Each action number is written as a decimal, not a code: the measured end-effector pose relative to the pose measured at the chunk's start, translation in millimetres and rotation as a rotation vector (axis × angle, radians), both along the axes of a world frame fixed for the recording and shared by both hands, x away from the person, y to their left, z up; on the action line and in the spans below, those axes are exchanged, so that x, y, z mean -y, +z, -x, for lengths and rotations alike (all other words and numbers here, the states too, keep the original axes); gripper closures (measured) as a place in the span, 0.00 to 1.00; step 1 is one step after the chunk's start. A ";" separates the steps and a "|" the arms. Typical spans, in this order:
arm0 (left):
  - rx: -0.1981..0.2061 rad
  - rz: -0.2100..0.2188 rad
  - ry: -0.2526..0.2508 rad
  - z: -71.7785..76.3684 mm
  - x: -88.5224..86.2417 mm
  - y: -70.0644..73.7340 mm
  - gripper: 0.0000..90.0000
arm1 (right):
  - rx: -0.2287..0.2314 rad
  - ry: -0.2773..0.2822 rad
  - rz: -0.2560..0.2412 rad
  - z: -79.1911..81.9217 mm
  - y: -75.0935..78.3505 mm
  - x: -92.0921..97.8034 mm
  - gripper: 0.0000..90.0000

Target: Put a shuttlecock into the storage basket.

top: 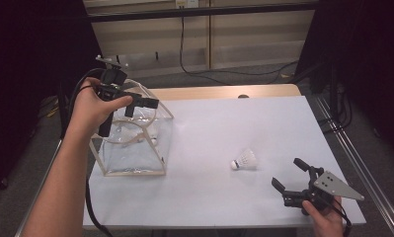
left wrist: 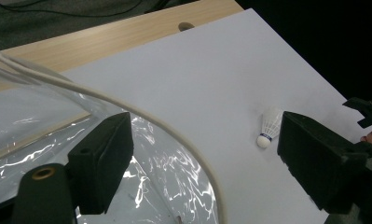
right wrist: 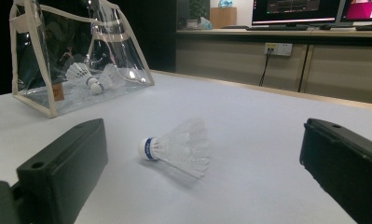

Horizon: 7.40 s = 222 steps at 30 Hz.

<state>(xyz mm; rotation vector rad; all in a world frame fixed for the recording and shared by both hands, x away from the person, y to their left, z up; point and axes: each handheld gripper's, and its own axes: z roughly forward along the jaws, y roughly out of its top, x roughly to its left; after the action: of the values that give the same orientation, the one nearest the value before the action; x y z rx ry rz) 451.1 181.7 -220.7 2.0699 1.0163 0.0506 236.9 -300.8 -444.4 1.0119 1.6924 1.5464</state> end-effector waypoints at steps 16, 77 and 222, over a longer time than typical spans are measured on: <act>0.020 0.003 -0.048 5.7 16.6 -3.5 0.15 | 0.002 -0.001 0.000 0.4 0.3 0.9 0.01; 0.009 0.039 -0.195 20.7 60.0 -25.3 0.08 | 0.003 0.001 0.003 0.2 0.1 0.5 0.01; -0.004 0.047 -0.289 52.2 109.0 -141.8 0.04 | 0.001 0.003 0.014 0.0 0.2 0.6 0.01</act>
<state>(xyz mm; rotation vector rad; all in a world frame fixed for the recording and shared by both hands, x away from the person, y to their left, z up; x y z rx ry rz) 398.9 72.7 -362.5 2.1533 0.7049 -0.1241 236.9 -301.4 -444.2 1.0015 1.7030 1.5349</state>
